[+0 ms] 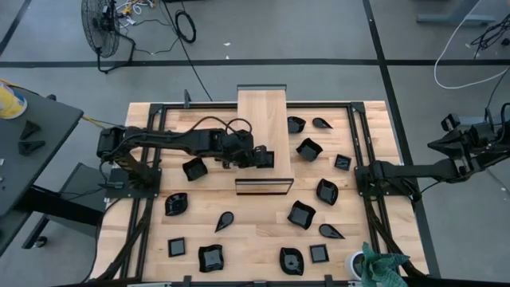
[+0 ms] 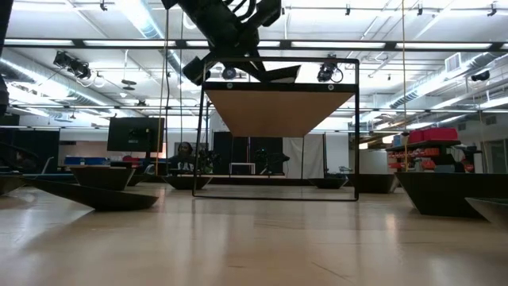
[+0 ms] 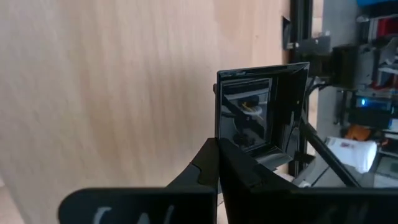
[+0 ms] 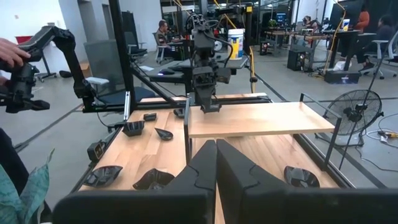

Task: Pick & Place Mini shaped plates
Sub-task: Put the square plate on the shelf, then put the leaf-shaped plate on the shelf

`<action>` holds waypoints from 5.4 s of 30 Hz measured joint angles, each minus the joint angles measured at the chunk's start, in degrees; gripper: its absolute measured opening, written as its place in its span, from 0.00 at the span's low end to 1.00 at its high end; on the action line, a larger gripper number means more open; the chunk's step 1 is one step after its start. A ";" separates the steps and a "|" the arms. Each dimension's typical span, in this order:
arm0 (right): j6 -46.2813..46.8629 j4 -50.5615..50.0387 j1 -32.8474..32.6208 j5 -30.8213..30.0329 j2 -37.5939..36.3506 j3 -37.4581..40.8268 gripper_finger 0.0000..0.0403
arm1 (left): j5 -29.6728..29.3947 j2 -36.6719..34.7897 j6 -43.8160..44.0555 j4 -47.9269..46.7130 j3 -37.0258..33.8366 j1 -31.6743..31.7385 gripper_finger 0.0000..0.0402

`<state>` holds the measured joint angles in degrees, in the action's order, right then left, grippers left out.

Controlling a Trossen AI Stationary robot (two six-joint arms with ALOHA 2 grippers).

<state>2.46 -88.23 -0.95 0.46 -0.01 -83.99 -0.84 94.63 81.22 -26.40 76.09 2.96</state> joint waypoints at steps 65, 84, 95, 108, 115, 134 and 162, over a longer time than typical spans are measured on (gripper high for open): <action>0.00 -0.02 0.00 0.01 0.00 -0.02 0.03 | -11.16 -9.59 -9.70 -20.27 0.04 1.46 0.34; 0.00 -0.03 0.00 0.01 0.00 -0.02 0.03 | -8.30 -10.14 -33.76 -34.30 0.04 9.89 0.34; 0.00 -0.02 0.00 0.01 0.00 -0.01 0.03 | -8.36 -10.10 -41.36 -32.94 0.04 11.10 0.34; 0.00 -0.02 0.00 0.01 0.00 0.00 0.03 | -6.01 -10.08 -43.59 -22.05 0.02 9.41 0.34; 0.00 -0.02 0.00 0.01 0.00 0.00 0.03 | -1.11 -10.05 -43.41 -9.40 0.02 6.69 0.34; 0.00 -0.02 0.00 0.01 0.00 -0.02 0.03 | 0.92 -6.23 -51.87 5.91 -0.02 1.25 0.29; 0.00 -0.02 0.00 0.01 0.00 -0.02 0.03 | 0.23 -3.43 -56.97 2.26 -0.02 0.61 0.23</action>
<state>2.46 -88.25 -0.95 0.47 -0.01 -84.00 -0.61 91.20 24.25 -24.14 76.07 3.57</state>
